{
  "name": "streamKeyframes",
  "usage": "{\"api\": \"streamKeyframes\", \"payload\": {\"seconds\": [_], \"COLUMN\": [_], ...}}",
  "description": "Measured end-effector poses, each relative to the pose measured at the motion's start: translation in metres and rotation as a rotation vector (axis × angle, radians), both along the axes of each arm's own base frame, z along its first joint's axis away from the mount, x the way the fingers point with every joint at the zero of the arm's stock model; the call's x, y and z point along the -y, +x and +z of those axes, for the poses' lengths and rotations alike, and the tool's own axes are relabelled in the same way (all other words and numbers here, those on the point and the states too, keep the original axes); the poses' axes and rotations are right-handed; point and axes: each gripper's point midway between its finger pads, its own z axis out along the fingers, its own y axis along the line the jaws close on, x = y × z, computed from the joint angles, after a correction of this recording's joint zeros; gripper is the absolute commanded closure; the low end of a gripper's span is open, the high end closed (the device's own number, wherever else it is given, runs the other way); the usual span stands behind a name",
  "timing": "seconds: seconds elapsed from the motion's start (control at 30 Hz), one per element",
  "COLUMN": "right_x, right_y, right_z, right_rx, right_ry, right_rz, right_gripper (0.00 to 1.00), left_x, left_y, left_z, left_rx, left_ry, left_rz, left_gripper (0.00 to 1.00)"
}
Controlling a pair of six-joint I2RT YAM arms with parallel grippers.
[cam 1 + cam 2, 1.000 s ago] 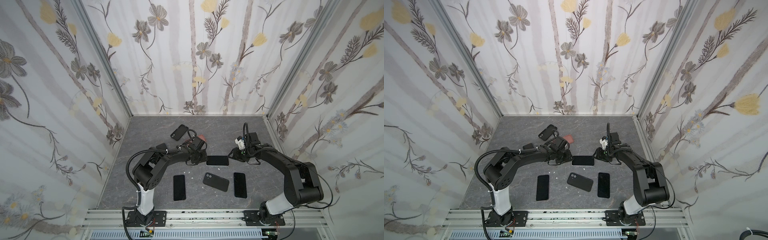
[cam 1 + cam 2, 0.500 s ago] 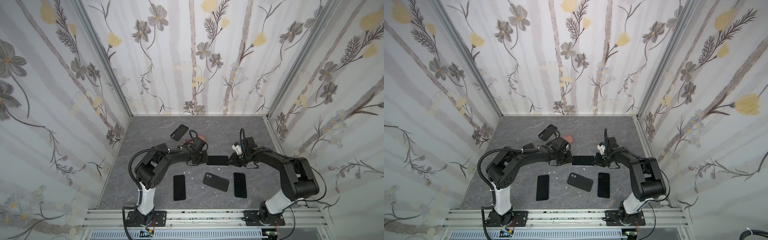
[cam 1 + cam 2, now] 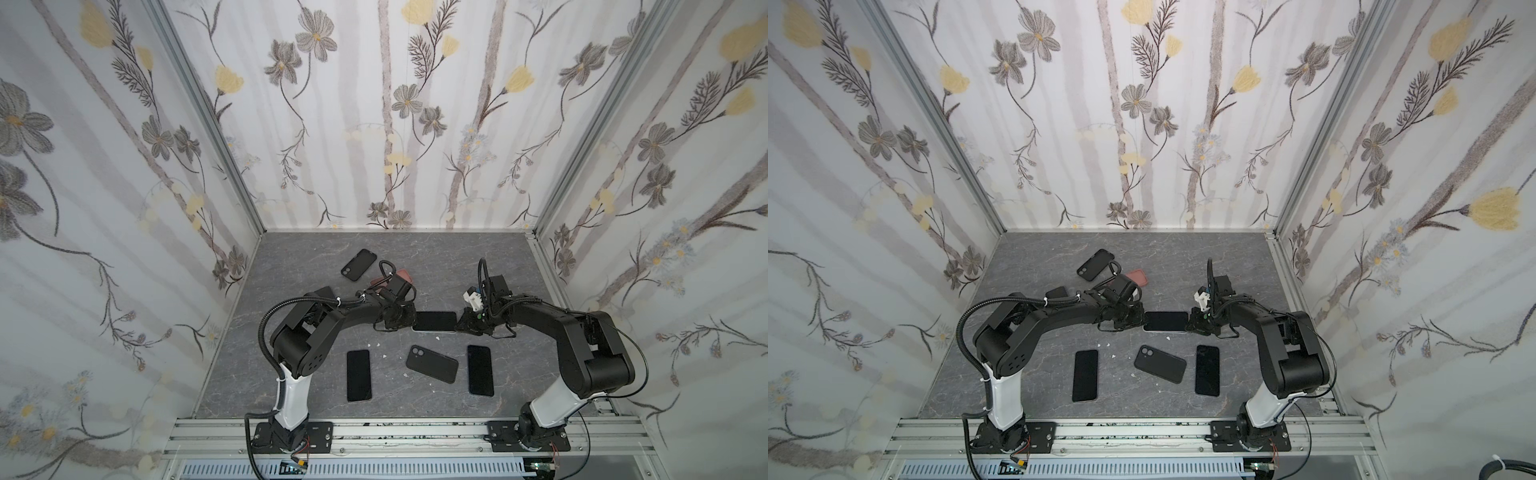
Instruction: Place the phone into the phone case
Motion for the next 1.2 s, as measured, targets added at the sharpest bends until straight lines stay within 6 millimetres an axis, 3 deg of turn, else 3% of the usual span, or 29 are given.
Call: {"api": "streamKeyframes", "payload": {"seconds": [0.73, 1.2], "right_x": [0.000, 0.006], "right_y": [-0.003, 0.002], "right_z": [-0.013, -0.003], "right_rx": [-0.027, 0.034], "right_ry": [-0.034, -0.201], "right_rz": [0.019, 0.035], "right_gripper": [0.92, 0.88], "left_x": [0.000, 0.006], "left_y": [-0.003, -0.004], "left_z": [-0.009, -0.001], "left_rx": [0.057, 0.040], "left_ry": [-0.007, 0.011], "left_rz": [0.042, 0.014], "left_gripper": [0.73, 0.73]}}
